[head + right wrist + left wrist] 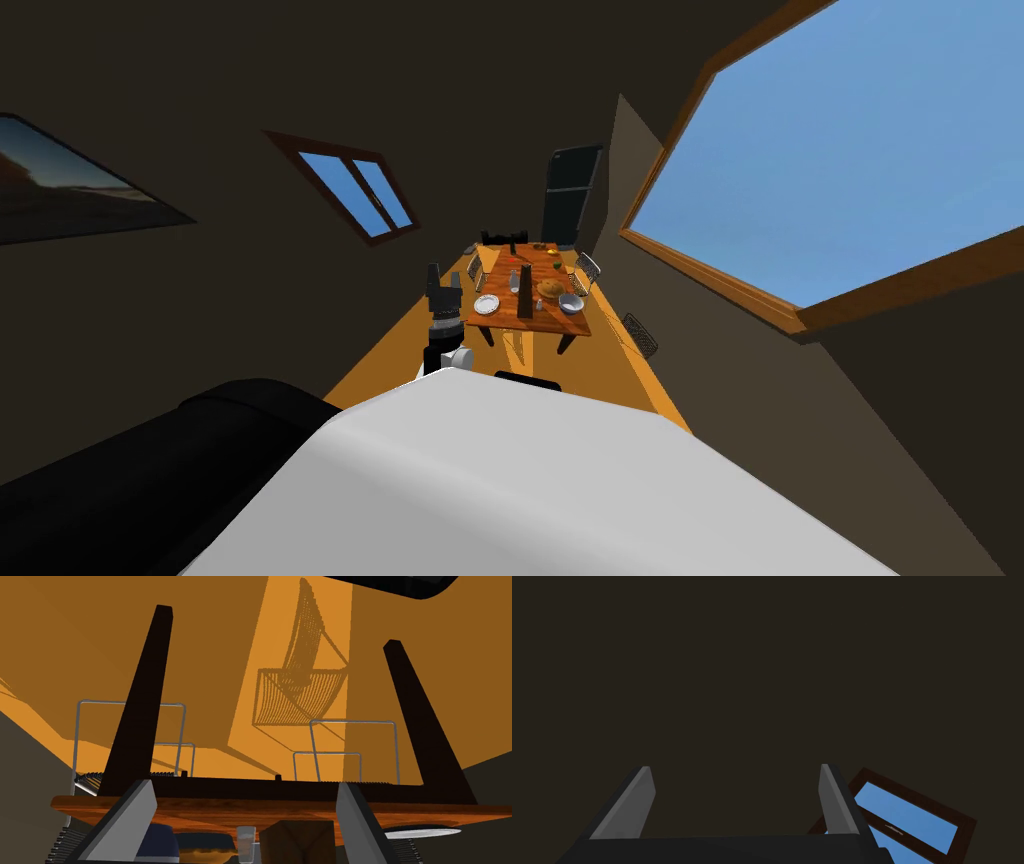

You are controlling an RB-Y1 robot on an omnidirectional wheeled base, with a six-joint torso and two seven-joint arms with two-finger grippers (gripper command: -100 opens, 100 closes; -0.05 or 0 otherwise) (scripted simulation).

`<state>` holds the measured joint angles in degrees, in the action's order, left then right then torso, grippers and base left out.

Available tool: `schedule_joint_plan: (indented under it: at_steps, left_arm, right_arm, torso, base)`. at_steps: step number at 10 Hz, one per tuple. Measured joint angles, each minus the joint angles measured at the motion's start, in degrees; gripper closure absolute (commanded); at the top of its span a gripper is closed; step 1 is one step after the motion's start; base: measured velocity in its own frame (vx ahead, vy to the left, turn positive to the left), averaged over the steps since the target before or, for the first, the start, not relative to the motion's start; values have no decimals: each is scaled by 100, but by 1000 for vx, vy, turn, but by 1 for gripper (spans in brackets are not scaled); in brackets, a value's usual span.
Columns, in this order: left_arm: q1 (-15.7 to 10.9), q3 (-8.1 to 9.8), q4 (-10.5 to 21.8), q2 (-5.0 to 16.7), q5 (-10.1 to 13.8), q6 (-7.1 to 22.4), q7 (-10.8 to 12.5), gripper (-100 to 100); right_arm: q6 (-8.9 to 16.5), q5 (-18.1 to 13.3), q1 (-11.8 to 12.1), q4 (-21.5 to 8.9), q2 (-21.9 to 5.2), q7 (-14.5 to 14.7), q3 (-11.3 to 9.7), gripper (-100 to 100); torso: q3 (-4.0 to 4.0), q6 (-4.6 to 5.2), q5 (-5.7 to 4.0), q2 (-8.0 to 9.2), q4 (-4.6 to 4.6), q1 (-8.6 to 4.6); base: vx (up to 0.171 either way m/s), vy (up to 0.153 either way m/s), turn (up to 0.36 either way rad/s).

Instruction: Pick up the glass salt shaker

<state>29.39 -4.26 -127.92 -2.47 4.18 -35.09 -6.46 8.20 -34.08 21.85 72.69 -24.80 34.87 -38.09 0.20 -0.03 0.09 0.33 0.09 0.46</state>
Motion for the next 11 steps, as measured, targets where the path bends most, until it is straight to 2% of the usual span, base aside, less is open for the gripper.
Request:
schedule_joint_plan:
  at_steps: [2, 4, 5, 7, 8, 10, 11]
  left_arm:
    - [0, 0, 0, 0, 0, 0, 0, 0]
    - [1, 0, 0, 0, 0, 0, 0, 0]
    - [0, 0, 0, 0, 0, 0, 0, 0]
    - [0, 0, 0, 0, 0, 0, 0, 0]
    - [1, 1, 0, 0, 0, 0, 0, 0]
    - [1, 1, 0, 0, 0, 0, 0, 0]
    - [0, 0, 0, 0, 0, 0, 0, 0]
  right_arm:
    - [57, -113, -86, -305, -76, 262, -142, -100]
    - [206, -224, -86, -441, -199, 539, -323, -100]
    - [221, -342, -140, -674, -212, 691, -380, -100]
    - [399, -357, -256, -857, -364, 952, -641, -100]
    - [430, -437, -273, -974, -366, 1067, -670, -100]
    - [538, -472, -379, -1189, -525, 1326, -886, -100]
    - [709, -410, -422, -1180, -667, 1497, -1109, -100]
  torso:
    - [-1, 0, 0, -1, 0, 1]
    - [-1, 2, 0, -3, 0, -3]
    - [-2, -2, 0, -4, 0, 1]
    - [-3, -3, 1, -6, -1, 3]
    - [-2, 4, 0, -3, -1, -1]
    - [-1, 3, 0, -1, 0, 0]
    - [-3, 0, 2, -6, -1, 6]
  base:
    - [43, 26, 363]
    - [50, 18, 317]
    - [45, 18, 258]
    - [54, 19, 354]
    - [48, 9, 338]
    - [53, 23, 324]
    - [51, 14, 241]
